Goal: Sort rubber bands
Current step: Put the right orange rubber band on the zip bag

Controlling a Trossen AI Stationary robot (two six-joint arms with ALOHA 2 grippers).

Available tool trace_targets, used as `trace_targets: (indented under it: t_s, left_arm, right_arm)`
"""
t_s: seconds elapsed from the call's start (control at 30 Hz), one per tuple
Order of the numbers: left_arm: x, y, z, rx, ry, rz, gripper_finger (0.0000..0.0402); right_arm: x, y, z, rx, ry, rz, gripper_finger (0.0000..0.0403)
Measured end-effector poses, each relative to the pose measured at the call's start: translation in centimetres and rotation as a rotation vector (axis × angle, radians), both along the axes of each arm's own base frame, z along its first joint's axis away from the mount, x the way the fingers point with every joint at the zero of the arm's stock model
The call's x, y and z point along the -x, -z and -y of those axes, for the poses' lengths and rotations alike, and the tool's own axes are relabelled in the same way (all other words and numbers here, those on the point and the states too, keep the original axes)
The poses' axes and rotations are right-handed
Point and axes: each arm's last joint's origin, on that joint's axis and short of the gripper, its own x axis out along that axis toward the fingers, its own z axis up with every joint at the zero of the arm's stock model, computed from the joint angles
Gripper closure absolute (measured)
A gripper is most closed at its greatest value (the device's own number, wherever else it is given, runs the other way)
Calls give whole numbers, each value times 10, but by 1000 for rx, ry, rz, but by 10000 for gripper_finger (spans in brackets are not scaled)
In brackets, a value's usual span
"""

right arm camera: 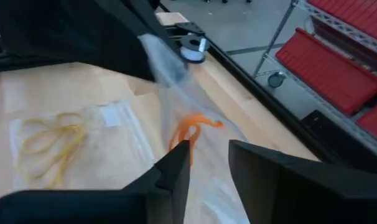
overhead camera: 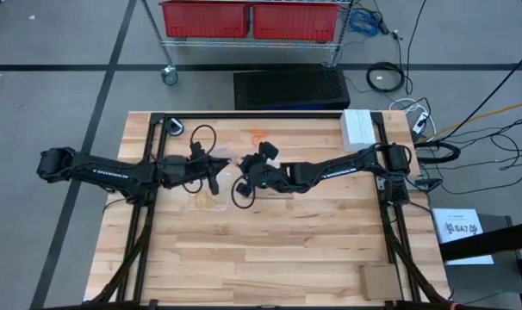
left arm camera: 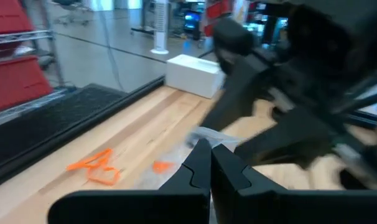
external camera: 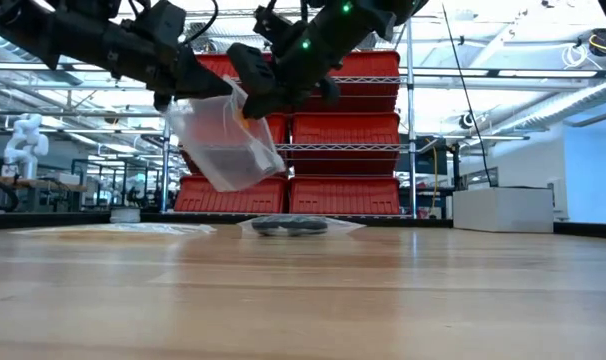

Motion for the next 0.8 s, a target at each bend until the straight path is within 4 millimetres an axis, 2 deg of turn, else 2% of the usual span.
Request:
trace_targets:
  t_s: [0.13,0.33,0.5,0.8]
  left_arm:
    - [-1,-1,1,5,37,5,402]
    - [-1,-2,2,9,61,11,402]
    - [-1,-4,2,8,63,28,402]
    - [-1,-4,2,6,62,33,402]
  right_arm:
    - [1,-2,2,49,-11,-31,328]
    - [7,-15,3,91,-44,-56,397]
    - [21,-38,4,54,-117,-62,396]
    - [60,-85,5,72,-128,-101,386]
